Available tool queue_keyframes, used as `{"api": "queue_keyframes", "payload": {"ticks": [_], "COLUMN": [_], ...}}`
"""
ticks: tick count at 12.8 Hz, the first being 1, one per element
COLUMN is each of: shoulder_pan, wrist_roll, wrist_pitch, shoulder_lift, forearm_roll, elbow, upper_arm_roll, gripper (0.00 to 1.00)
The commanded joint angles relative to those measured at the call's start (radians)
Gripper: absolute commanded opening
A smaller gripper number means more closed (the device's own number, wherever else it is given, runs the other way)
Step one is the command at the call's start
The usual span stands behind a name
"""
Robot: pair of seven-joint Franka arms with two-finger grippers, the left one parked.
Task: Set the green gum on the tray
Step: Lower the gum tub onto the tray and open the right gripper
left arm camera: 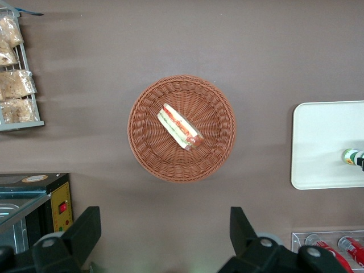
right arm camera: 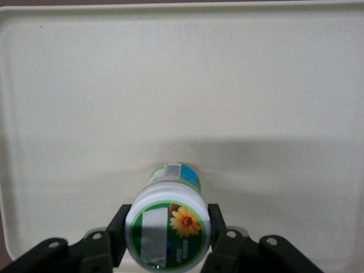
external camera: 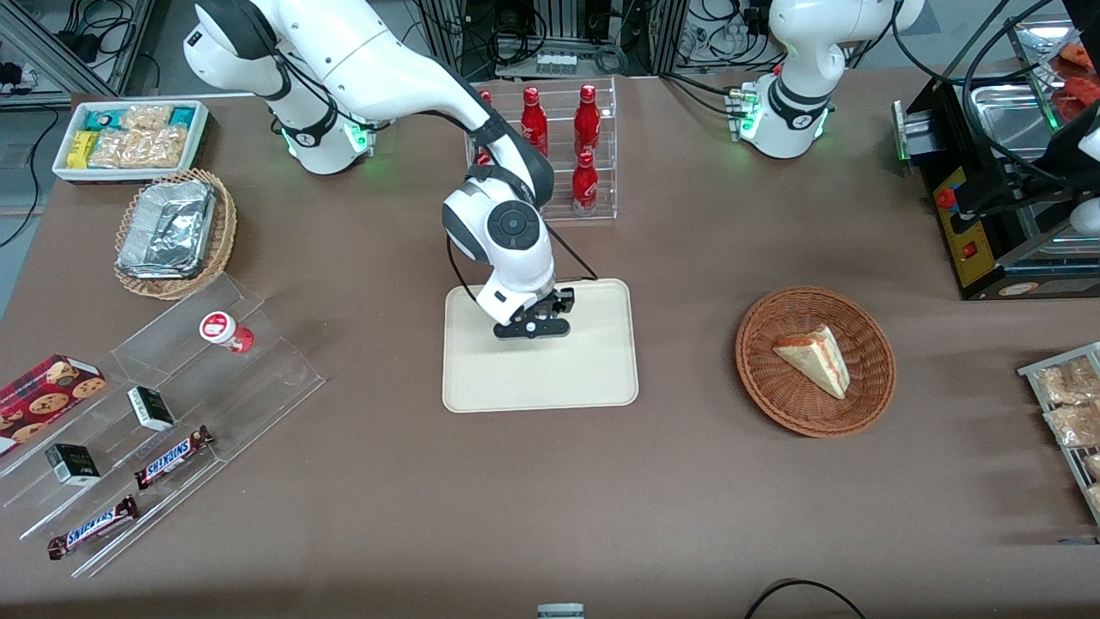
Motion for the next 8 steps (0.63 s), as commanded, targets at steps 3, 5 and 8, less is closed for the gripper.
{"api": "queue_keyframes", "payload": {"ticks": [3, 5, 8], "shoulder_pan": [0.002, -0.001, -0.022], "wrist_roll": [0.011, 0.009, 0.006], "wrist_pitch": [0.034, 0.026, -0.015], "shoulder_lift": [0.014, 0.014, -0.021], "forearm_roll": [-0.011, -0.011, -0.009], "elbow": [-0.004, -0.004, -0.004], "upper_arm_roll": [-0.006, -0.006, -0.006], "gripper": [0.46, 0.99, 0.99]}}
